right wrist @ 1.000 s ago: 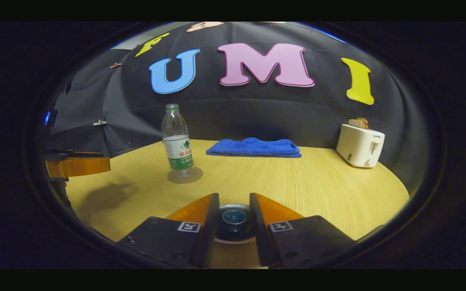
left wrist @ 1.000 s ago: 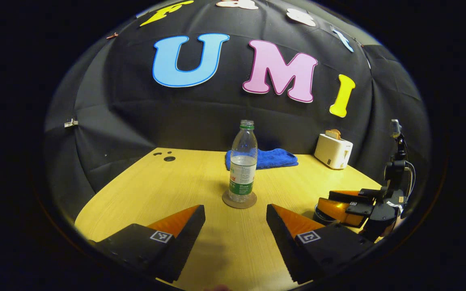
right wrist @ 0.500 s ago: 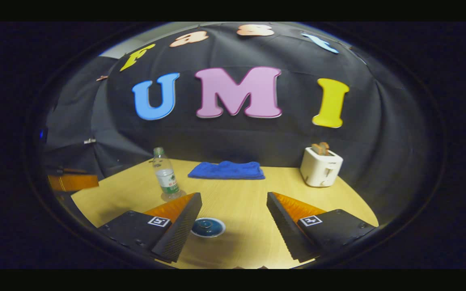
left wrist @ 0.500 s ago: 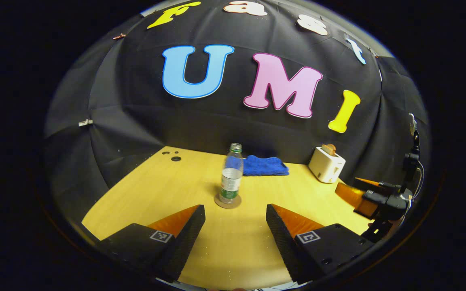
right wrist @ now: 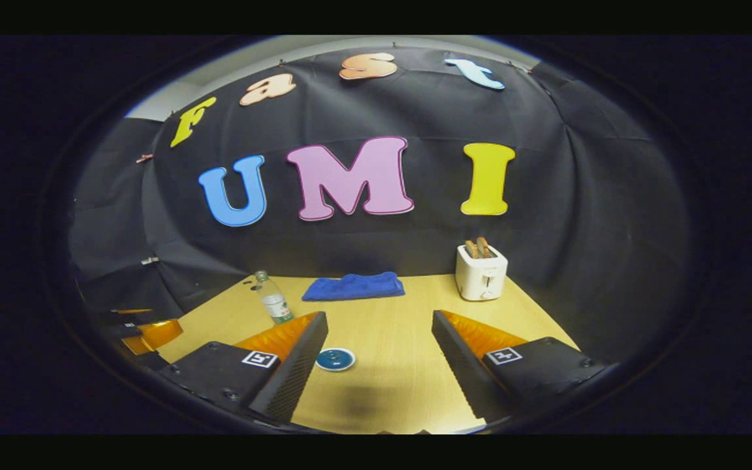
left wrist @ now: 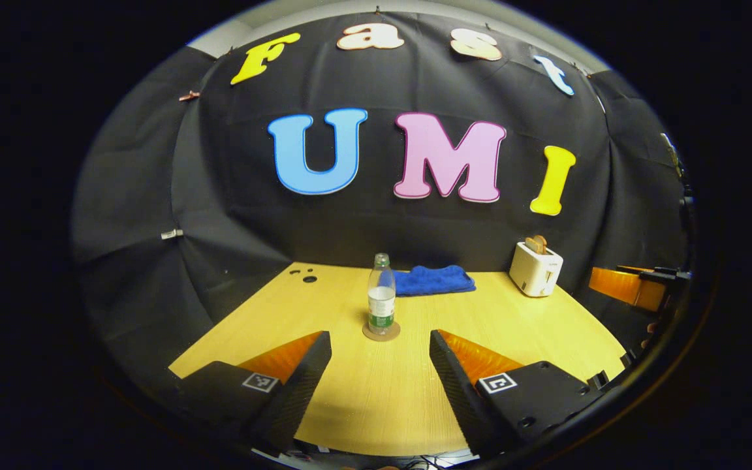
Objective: Open the teacup lid with one hand, grasp the water bottle and pour water into the teacup with the other hand; after pouring, place the water bottle on the coaster and then close the teacup lid.
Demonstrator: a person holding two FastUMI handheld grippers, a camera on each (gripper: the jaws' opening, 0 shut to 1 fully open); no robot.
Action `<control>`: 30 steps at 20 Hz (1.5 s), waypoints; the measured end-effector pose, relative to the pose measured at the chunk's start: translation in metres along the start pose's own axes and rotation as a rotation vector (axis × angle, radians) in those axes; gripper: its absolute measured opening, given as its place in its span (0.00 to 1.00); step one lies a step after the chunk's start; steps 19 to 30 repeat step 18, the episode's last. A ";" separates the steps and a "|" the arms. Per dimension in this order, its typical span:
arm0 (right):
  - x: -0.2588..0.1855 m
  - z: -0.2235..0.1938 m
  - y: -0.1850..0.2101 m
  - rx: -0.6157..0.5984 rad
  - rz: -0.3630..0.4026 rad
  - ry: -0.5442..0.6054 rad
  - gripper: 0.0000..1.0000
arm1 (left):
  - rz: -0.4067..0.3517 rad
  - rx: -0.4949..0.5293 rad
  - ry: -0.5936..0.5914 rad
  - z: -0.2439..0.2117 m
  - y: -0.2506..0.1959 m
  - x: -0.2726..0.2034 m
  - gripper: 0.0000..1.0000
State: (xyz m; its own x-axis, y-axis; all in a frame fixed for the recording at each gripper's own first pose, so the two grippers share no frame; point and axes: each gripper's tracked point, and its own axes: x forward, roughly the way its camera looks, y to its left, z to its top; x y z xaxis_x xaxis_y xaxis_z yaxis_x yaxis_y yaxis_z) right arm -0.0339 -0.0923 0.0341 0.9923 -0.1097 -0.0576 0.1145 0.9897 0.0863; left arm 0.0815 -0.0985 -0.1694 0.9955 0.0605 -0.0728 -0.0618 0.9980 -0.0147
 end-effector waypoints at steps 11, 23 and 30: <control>0.015 0.041 0.064 -0.057 0.027 -0.060 0.99 | -0.086 -0.016 -0.089 0.064 0.033 -0.011 0.95; -0.002 0.042 0.082 -0.081 -0.013 -0.067 0.99 | -0.115 0.010 -0.192 0.078 0.068 -0.020 0.95; -0.002 0.042 0.082 -0.081 -0.013 -0.067 0.99 | -0.115 0.010 -0.192 0.078 0.068 -0.020 0.95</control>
